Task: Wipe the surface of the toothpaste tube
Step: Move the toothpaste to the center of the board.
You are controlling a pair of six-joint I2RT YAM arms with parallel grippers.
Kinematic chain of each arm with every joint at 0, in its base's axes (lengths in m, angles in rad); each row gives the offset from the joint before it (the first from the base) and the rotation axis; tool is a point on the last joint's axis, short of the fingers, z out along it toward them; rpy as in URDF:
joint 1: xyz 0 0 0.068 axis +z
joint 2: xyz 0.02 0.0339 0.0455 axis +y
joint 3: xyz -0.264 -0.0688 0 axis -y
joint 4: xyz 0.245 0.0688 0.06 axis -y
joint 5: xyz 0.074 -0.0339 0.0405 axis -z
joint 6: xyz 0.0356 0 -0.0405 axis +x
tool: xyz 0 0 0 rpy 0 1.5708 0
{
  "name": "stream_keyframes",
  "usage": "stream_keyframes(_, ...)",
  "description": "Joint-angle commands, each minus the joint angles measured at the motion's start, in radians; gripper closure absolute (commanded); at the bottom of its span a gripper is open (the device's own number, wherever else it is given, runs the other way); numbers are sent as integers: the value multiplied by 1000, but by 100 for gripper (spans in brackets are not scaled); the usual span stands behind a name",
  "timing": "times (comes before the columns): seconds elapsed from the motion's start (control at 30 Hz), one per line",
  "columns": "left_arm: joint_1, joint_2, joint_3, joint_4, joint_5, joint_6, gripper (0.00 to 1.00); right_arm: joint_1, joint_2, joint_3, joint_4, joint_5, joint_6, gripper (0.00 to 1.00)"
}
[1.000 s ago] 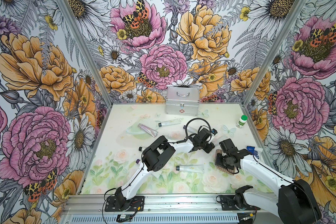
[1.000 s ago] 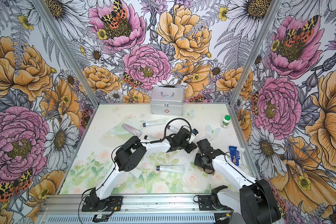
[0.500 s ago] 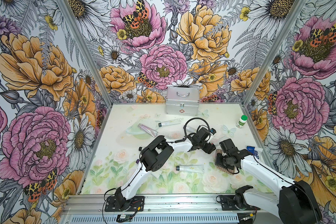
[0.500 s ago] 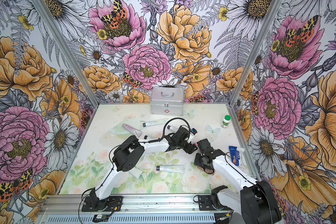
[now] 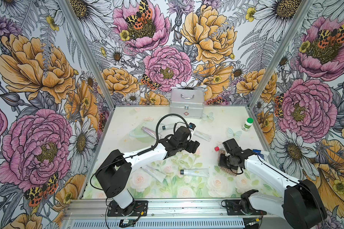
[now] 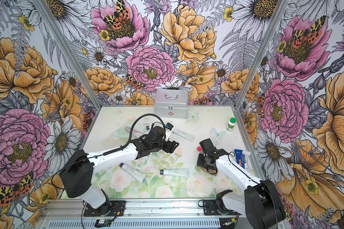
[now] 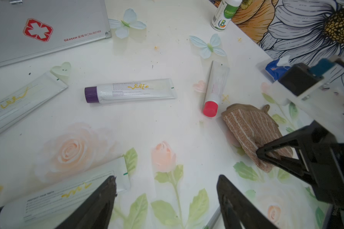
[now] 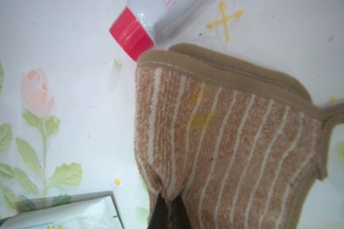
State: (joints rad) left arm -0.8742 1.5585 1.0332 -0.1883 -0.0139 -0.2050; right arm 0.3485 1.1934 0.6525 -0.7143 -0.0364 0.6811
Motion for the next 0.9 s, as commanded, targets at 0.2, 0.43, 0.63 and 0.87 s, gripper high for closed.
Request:
stream_keyframes(0.2,-110,-124,-192,-52,-47,-97,19,14,14,40,11,29,-31,100)
stream_keyframes(0.43,-142,-82,-233,-22,-43,-111,19,15,-7,27,10,30,-29,100)
stream_keyframes(0.63,-165,-26,-256,-20,-17,-118,19,14,-19,22,9,32,-32,100)
stream_keyframes(0.87,-212,-31,-308,-16,-15,-151,19,15,-9,19,10,36,-40,100)
